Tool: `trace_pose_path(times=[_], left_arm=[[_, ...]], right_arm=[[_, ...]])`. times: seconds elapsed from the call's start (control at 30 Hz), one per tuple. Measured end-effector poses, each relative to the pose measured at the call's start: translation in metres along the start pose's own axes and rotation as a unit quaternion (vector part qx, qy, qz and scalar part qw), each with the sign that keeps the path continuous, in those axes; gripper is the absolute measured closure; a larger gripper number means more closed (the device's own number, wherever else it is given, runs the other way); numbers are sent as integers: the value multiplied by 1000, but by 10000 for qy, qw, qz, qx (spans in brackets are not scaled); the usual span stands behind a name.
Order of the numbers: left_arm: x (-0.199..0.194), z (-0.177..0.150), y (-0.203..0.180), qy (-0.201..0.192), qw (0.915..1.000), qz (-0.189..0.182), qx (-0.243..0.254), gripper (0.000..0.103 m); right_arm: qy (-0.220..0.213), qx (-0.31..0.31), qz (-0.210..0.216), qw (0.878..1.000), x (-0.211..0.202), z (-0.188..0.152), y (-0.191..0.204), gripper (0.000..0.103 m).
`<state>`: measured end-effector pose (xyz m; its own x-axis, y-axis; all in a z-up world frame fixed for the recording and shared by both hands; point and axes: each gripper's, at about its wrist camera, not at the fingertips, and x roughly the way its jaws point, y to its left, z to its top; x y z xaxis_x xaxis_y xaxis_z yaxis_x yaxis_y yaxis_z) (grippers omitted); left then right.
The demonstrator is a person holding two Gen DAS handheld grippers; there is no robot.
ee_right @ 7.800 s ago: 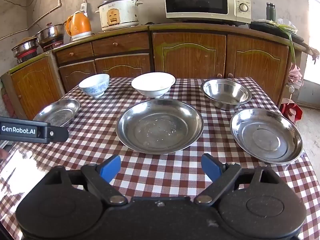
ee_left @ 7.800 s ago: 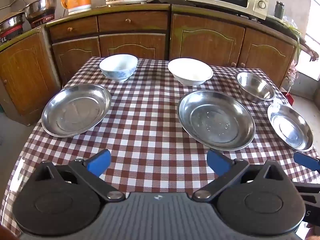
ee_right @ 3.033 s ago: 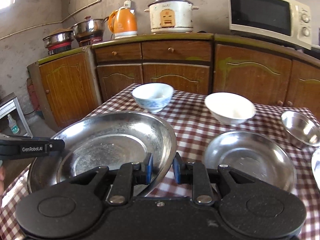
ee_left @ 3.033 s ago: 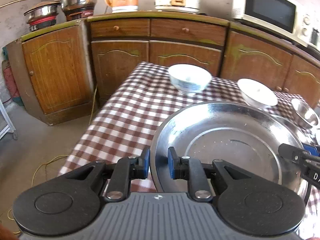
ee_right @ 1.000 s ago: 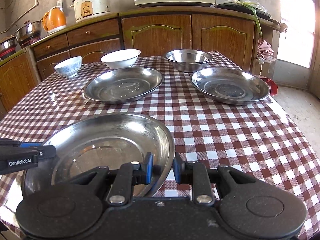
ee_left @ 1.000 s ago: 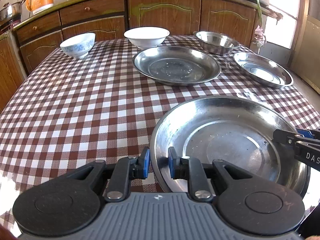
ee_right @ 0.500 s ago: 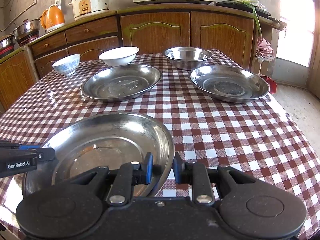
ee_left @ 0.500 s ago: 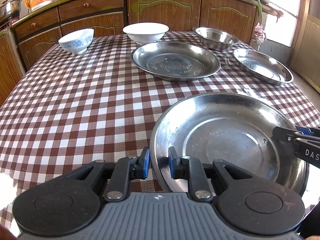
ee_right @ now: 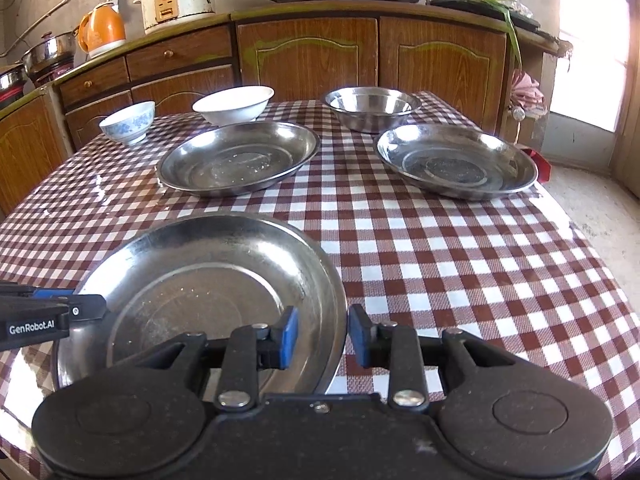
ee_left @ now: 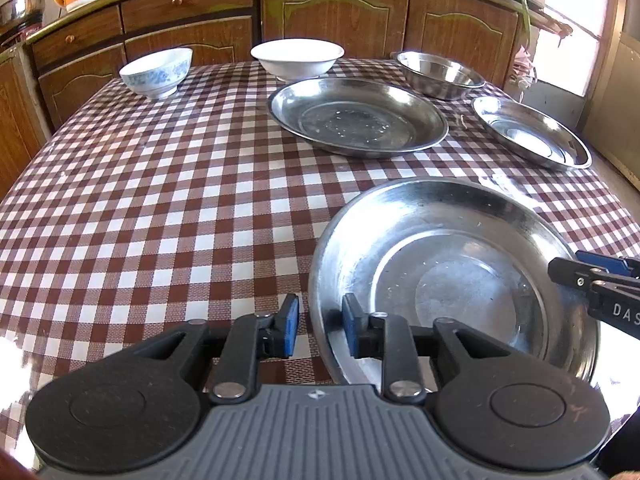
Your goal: Organize plates and bowls
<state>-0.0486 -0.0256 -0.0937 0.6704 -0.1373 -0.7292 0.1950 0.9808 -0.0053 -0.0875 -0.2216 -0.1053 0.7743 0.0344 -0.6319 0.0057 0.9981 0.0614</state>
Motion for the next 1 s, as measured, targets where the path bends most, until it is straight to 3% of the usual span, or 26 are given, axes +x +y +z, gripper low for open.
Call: trace_pose_path(times=[0.57, 0.67, 1.0], left_arm=[[-11, 29, 23, -48, 9987, 390, -330, 27], [-14, 36, 24, -85, 9985, 422, -336, 22], [-17, 52, 27, -150, 9980, 492, -378, 19]], right_arm=[[-332, 34, 182, 9993, -11, 27, 0, 43], [-401, -3, 221, 9990, -12, 34, 1, 35], [-615, -70, 392, 9973, -15, 58, 3, 31]])
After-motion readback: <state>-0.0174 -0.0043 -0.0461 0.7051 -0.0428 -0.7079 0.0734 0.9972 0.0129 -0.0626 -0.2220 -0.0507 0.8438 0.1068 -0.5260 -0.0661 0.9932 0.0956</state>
